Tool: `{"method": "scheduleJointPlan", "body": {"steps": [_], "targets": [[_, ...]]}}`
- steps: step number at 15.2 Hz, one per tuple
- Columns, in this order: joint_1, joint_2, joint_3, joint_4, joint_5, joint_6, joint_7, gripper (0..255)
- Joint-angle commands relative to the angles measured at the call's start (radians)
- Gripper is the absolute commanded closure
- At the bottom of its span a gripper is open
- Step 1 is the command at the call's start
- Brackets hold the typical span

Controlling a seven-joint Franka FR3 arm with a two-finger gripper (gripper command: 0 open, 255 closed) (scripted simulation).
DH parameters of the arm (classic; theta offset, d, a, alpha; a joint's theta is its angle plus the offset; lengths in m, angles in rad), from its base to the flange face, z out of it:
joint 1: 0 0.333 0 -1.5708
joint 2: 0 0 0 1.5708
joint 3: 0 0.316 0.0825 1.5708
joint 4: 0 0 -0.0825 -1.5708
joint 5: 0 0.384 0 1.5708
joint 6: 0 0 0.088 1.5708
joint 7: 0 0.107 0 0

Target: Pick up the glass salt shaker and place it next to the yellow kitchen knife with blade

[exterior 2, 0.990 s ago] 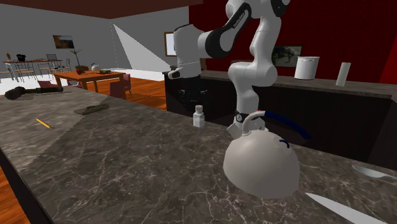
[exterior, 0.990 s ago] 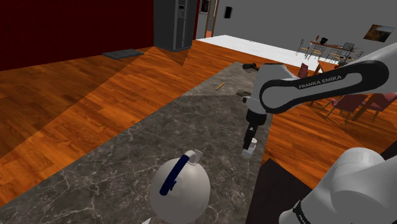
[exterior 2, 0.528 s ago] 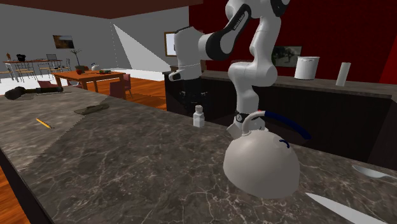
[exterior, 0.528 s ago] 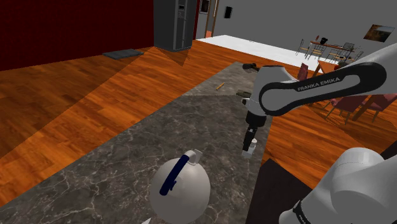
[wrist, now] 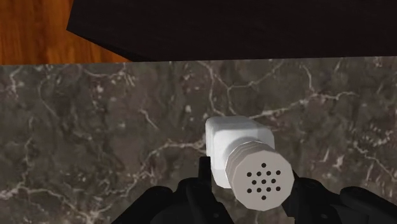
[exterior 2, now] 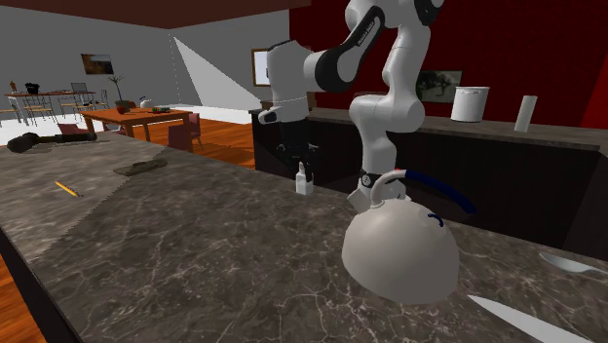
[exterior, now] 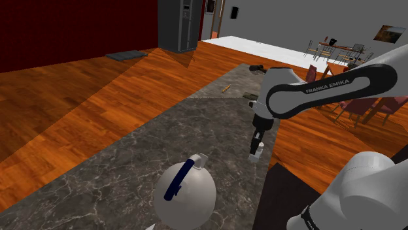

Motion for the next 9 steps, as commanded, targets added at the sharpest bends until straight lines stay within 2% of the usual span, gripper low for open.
{"method": "scheduleJointPlan", "body": {"steps": [1,3,9], "targets": [[0.0,0.0,0.0,0.0,0.0,0.0,0.0,255],[0.0,0.001,0.0,-0.001,0.0,0.001,0.0,255],[-0.003,-0.059,0.008,0.045,-0.002,-0.104,0.009,255]]}}
